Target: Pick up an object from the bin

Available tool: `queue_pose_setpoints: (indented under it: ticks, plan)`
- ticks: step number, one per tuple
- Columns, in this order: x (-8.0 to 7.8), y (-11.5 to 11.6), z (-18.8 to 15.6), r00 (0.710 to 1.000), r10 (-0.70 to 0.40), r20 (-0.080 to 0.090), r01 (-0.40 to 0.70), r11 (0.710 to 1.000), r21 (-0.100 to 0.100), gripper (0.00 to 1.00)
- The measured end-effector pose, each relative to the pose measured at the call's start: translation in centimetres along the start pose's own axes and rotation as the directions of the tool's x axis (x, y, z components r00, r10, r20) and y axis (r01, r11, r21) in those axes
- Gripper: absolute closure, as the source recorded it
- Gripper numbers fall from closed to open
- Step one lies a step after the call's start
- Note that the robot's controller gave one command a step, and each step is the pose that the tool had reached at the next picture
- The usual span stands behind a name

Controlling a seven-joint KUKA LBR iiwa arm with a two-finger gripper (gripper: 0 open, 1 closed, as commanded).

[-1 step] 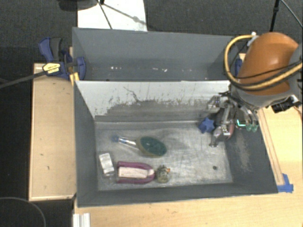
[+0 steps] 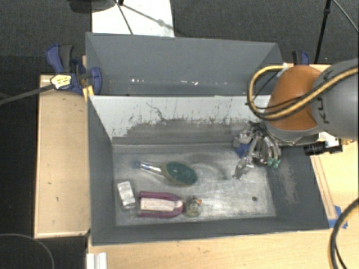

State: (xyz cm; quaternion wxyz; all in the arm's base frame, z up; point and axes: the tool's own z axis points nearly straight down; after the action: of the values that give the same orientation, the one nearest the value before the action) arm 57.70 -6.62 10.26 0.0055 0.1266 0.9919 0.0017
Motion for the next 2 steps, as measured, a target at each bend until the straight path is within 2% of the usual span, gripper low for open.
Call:
queue_pose_setpoints:
  ticks: [1,2]
  plan:
    - [-2.38,-5.6,2.56,0.996,-0.094,-0.003,0.094,0.996,0.0,0.0]
    - [-2.19,-5.33,2.77,0.995,-0.096,-0.01,0.095,0.995,-0.007,1.0]
